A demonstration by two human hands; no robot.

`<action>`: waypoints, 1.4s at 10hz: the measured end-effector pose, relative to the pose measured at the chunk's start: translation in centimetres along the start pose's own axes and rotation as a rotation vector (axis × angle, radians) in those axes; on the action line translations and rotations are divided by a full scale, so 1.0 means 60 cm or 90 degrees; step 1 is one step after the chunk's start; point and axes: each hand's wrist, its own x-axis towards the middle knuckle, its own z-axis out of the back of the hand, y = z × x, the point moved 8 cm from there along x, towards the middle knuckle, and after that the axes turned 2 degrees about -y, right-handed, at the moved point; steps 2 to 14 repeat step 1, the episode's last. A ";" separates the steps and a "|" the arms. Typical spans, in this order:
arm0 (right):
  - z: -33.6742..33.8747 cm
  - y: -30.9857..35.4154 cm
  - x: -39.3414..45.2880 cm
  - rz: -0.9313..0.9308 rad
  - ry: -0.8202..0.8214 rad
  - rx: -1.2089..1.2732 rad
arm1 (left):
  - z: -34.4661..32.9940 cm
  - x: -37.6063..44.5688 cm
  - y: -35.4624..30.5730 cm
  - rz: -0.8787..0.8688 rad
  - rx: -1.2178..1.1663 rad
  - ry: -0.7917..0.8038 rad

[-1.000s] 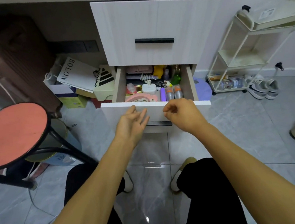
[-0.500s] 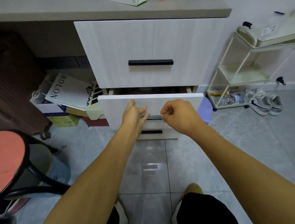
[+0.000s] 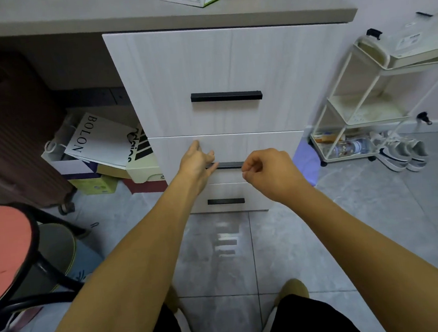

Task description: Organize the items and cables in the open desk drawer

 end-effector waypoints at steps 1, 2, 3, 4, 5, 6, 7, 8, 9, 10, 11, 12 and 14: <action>0.012 -0.002 -0.006 -0.015 -0.011 0.003 | -0.006 -0.005 0.010 0.023 0.059 0.009; 0.012 -0.002 -0.006 -0.015 -0.011 0.003 | -0.006 -0.005 0.010 0.023 0.059 0.009; 0.012 -0.002 -0.006 -0.015 -0.011 0.003 | -0.006 -0.005 0.010 0.023 0.059 0.009; 0.012 -0.002 -0.006 -0.015 -0.011 0.003 | -0.006 -0.005 0.010 0.023 0.059 0.009; 0.012 -0.002 -0.006 -0.015 -0.011 0.003 | -0.006 -0.005 0.010 0.023 0.059 0.009; 0.012 -0.002 -0.006 -0.015 -0.011 0.003 | -0.006 -0.005 0.010 0.023 0.059 0.009; 0.012 -0.002 -0.006 -0.015 -0.011 0.003 | -0.006 -0.005 0.010 0.023 0.059 0.009; 0.012 -0.002 -0.006 -0.015 -0.011 0.003 | -0.006 -0.005 0.010 0.023 0.059 0.009; 0.012 -0.002 -0.006 -0.015 -0.011 0.003 | -0.006 -0.005 0.010 0.023 0.059 0.009; 0.012 -0.002 -0.006 -0.015 -0.011 0.003 | -0.006 -0.005 0.010 0.023 0.059 0.009; 0.012 -0.002 -0.006 -0.015 -0.011 0.003 | -0.006 -0.005 0.010 0.023 0.059 0.009; 0.012 -0.002 -0.006 -0.015 -0.011 0.003 | -0.006 -0.005 0.010 0.023 0.059 0.009; 0.012 -0.002 -0.006 -0.015 -0.011 0.003 | -0.006 -0.005 0.010 0.023 0.059 0.009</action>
